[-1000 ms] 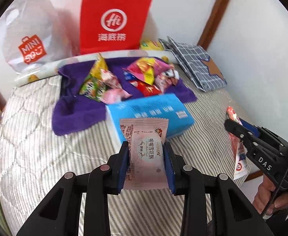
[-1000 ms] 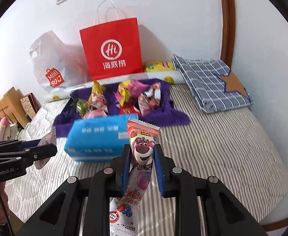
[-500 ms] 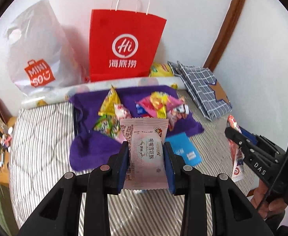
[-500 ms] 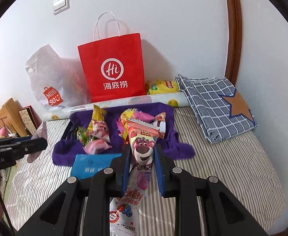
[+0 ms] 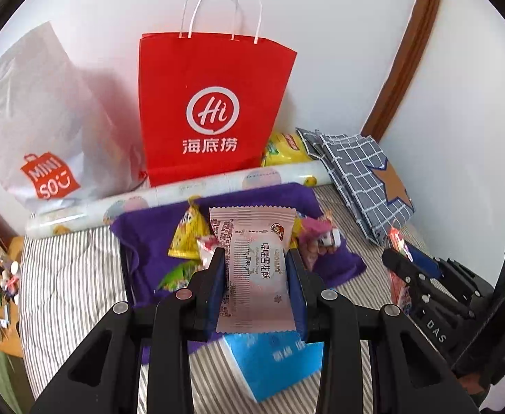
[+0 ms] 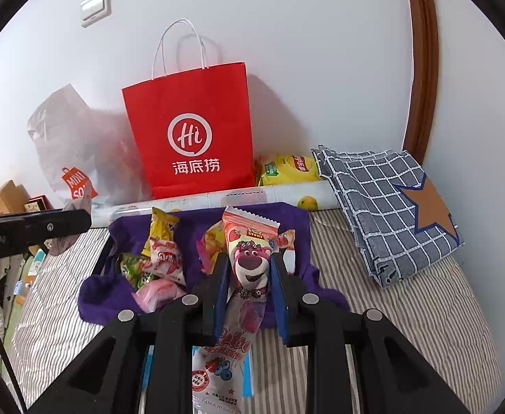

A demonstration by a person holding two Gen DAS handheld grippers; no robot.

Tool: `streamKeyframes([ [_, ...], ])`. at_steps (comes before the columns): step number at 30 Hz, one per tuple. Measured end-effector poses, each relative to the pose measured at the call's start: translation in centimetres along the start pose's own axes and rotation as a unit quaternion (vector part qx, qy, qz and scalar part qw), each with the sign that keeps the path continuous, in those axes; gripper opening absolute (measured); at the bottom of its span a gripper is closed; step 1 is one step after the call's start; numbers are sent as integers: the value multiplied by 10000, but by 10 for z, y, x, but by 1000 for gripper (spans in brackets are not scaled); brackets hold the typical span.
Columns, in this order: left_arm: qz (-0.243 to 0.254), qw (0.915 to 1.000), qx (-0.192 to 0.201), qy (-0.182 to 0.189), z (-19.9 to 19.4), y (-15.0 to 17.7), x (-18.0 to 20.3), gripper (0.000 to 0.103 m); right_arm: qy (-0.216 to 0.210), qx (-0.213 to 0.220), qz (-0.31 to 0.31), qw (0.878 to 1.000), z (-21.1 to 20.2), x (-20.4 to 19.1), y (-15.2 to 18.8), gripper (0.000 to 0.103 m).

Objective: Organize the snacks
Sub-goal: 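Carry the pink-white packet and bear wrapper over the purple towel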

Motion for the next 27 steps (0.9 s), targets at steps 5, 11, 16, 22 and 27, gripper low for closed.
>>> streamKeyframes([
  [5,-126,9999,-50,65,16,-13,-11,34,14,-1,-23,10000,14,-3,-7,22],
  [11,-224,9997,-97,51,37,-20,-25,34,-18,-9,-34,10000,33,-7,-19,22],
  [16,-326,9993,-161,32,49,-20,-39,34,-83,-12,-48,10000,48,-13,-26,22],
  [22,-381,9990,-212,-52,55,-20,-54,34,-143,-19,-79,9999,68,-21,-31,22],
  [27,-477,9984,-279,-106,61,-20,-64,34,-244,-75,-23,9997,86,-25,-32,22],
])
Point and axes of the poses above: each gripper's, at about its wrist camera, not at the fingertips, and z roughly the way its jaws point, x to its right, y to its underside, the point moved 3 cm from there along z, roughly the way its jaws point, and after that the axes turned 14 degrees about y, right-handed, at the moved point
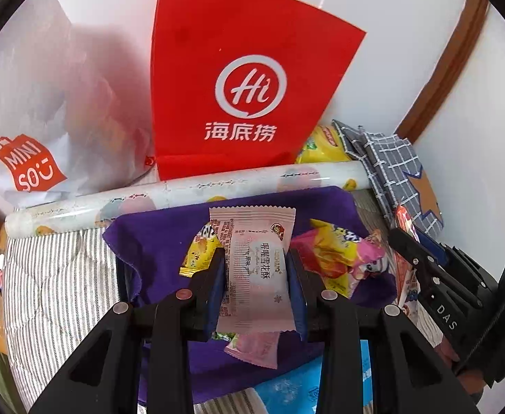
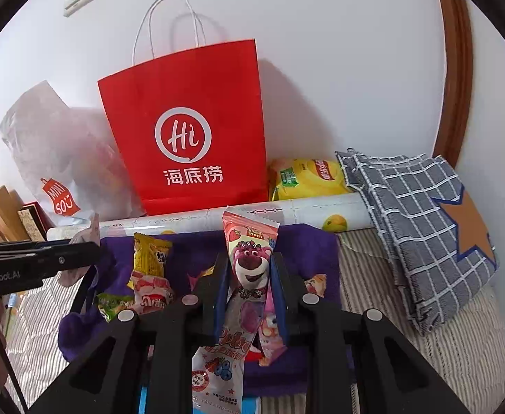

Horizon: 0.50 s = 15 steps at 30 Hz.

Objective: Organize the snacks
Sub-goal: 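Carry the pink-white packet and bear wrapper over the purple towel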

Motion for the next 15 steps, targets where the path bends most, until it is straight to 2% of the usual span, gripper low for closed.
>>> streamKeyframes([
  [8,-53,9998,-117,-139,12,0,-9,34,-155,-114,45,9998,20,-2,7,22],
  [15,-80,9995,-243,-164,22,2,-12,34,-154,-136,49,9998,23,2,11,22],
])
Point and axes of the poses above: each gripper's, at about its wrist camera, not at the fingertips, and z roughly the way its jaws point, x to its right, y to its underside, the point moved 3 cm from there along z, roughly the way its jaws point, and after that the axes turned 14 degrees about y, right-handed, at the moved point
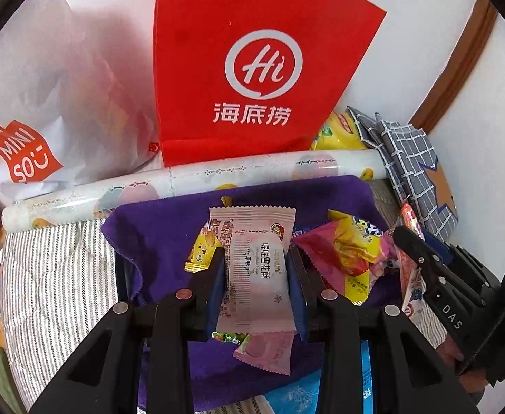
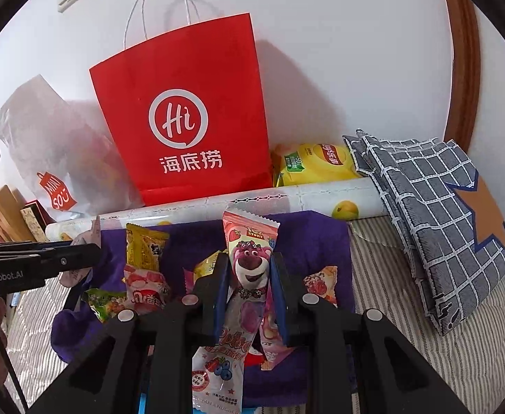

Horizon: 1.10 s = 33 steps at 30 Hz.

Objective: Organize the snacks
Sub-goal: 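Carry the pink-white packet and bear wrapper over the purple towel, then open the left tool to drop the packet while the right tool drops the bear wrapper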

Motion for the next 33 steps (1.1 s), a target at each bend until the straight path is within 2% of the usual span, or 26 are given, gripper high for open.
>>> streamKeyframes([
  [16,-111,9991,-392,-75,21,8,-3,34,27,-231,-84,9997,16,1,9,23],
  [33,-192,9973,-704,-5,38,14,-3,35,59,-263,-200,9994,21,-2,12,23],
])
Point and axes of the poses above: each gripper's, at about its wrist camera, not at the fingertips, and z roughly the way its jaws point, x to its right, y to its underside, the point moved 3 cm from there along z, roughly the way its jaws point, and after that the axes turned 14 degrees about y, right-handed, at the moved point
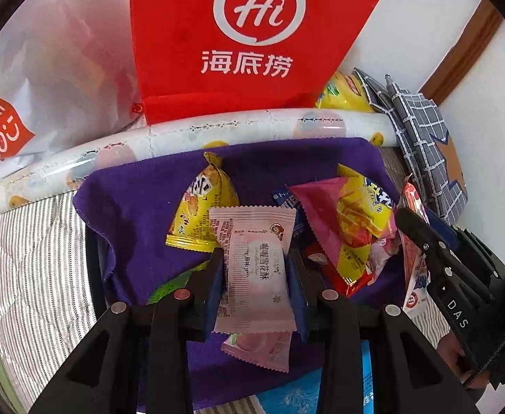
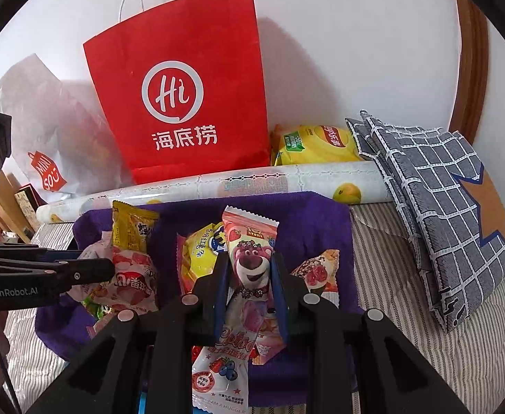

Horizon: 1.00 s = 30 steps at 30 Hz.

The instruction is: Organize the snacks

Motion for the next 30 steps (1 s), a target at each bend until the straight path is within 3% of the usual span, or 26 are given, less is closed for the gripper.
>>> streamKeyframes([
  [9,36,10000,-43,12,4,1,3,35,6,-23,21,10000,0,1,0,24],
  [14,82,10000,-32,-22,3,0,5,36,26,6,15,10000,-3,3,0,33],
  [16,110,9999,-17,-50,2,0,8,41,42,20,-1,10000,-6,4,-1,42],
  [23,214,9994,149,-223,-18,3,22,53,76,111,-18,9999,-30,6,-2,46],
  [30,472,9964,621,-346,-62,33,50,70,140,471,15,9988,-96,11,2,65],
])
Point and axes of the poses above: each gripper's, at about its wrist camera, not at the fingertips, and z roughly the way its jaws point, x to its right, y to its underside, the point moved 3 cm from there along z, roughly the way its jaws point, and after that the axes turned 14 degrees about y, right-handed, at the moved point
